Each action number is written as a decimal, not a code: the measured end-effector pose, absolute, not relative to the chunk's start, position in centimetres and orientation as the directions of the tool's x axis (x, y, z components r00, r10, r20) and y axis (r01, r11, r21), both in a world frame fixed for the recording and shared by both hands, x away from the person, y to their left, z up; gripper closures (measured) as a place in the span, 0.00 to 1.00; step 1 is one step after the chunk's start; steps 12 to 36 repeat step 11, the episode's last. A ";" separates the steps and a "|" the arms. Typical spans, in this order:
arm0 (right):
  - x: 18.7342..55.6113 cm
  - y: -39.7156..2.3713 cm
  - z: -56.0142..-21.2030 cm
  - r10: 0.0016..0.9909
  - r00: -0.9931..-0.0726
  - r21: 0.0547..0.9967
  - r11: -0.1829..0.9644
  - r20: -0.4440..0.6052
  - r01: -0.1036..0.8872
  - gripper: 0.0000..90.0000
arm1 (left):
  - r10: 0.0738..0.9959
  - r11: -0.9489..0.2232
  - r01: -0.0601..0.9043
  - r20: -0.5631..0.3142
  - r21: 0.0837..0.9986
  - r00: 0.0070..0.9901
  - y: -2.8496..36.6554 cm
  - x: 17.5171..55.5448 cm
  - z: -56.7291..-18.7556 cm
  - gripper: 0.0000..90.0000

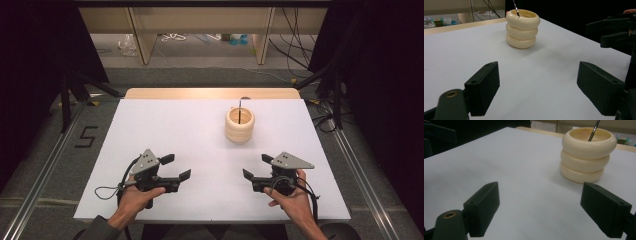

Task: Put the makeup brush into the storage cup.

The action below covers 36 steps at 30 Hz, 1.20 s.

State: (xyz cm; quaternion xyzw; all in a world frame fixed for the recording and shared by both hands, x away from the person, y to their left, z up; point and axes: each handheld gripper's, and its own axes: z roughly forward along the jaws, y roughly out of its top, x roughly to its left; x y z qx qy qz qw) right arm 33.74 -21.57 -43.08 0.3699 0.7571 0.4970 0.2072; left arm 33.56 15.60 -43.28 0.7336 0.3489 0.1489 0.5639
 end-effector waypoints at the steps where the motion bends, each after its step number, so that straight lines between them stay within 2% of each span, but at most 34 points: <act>1: 33.7 -21.6 -43.1 0.766 -0.640 0.906 0.230 0.057 0.356 0.18 | 0.680 -0.120 0.343 -0.175 0.932 0.712 15.6 33.6 -43.3 0.20; 36: 33.8 -21.4 -43.3 0.762 -0.645 0.904 0.232 0.061 0.360 0.18 | 0.680 -0.119 0.344 -0.176 0.931 0.712 15.6 33.6 -43.3 0.20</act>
